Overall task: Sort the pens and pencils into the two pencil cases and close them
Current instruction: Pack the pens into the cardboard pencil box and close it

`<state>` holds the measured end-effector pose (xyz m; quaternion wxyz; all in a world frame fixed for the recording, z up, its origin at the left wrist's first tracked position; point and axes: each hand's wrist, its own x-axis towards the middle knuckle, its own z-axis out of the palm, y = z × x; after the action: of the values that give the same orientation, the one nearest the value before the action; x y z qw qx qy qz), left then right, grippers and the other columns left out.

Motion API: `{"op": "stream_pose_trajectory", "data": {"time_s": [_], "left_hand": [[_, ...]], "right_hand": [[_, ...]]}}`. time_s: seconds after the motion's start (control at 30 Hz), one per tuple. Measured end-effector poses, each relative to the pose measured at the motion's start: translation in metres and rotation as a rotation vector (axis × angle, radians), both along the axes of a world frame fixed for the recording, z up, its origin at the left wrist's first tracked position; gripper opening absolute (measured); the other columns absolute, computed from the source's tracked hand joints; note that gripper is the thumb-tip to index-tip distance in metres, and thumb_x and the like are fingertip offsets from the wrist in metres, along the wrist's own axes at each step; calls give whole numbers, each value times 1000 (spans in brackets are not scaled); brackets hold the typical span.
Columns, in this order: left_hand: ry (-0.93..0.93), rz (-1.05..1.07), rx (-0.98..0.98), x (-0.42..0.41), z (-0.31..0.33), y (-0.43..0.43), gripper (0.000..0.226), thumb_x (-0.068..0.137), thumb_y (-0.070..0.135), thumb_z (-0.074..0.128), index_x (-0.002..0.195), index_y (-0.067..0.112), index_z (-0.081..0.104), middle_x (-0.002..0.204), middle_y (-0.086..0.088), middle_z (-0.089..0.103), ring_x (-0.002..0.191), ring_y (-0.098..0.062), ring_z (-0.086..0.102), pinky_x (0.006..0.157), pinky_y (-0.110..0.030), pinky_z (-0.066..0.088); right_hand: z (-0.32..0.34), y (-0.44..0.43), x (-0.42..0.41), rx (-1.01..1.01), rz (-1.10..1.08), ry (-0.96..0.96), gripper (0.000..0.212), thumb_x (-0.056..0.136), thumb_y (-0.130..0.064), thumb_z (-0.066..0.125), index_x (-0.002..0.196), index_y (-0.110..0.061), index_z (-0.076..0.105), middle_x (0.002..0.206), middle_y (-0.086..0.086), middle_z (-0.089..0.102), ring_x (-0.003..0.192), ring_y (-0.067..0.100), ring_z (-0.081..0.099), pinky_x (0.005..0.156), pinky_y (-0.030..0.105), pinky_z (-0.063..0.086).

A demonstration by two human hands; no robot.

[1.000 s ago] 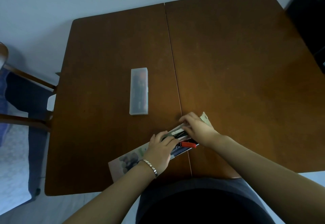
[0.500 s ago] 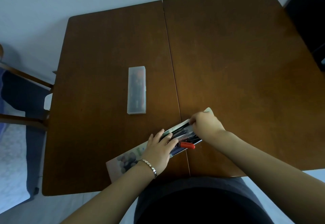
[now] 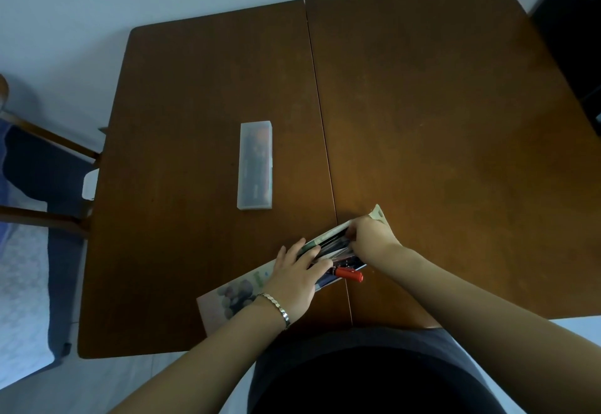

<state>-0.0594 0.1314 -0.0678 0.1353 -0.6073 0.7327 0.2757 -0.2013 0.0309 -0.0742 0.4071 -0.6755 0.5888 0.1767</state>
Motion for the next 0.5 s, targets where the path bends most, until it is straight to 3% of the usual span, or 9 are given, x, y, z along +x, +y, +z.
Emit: {"op": "stream_pose_trajectory", "data": {"time_s": [0.1,0.17,0.27,0.5], "left_hand": [[8,2,-5,0,0,0,48,95,9,41,139,26,32,156,2,17,146,-23,-2,118,-47,0],[8,1,-12,1,0,1,48,95,9,41,139,26,32,156,2,17,146,-23,-2,118,-47,0],[11,-1,-29,1,-1,2,48,95,9,41,139,27,32,156,2,18,146,-23,-2,118,-47,0],[24,-20,-50,4,-3,4,48,96,11,39,140,27,31,156,3,18,146,-22,-2,118,-45,-1]], "right_hand": [[1,1,-4,-21,-54,-62,25,86,-14,62,111,-12,66,110,7,66,98,21,62,69,21,49],[1,1,-6,-8,-71,-102,28,82,-17,68,110,-13,67,107,4,67,87,14,58,56,13,42],[2,1,-7,5,-70,-129,33,81,-22,70,113,-13,66,107,4,67,85,13,57,60,15,43],[2,-3,0,71,11,-48,33,87,-27,63,114,-8,65,112,10,66,102,23,61,76,25,45]]}}
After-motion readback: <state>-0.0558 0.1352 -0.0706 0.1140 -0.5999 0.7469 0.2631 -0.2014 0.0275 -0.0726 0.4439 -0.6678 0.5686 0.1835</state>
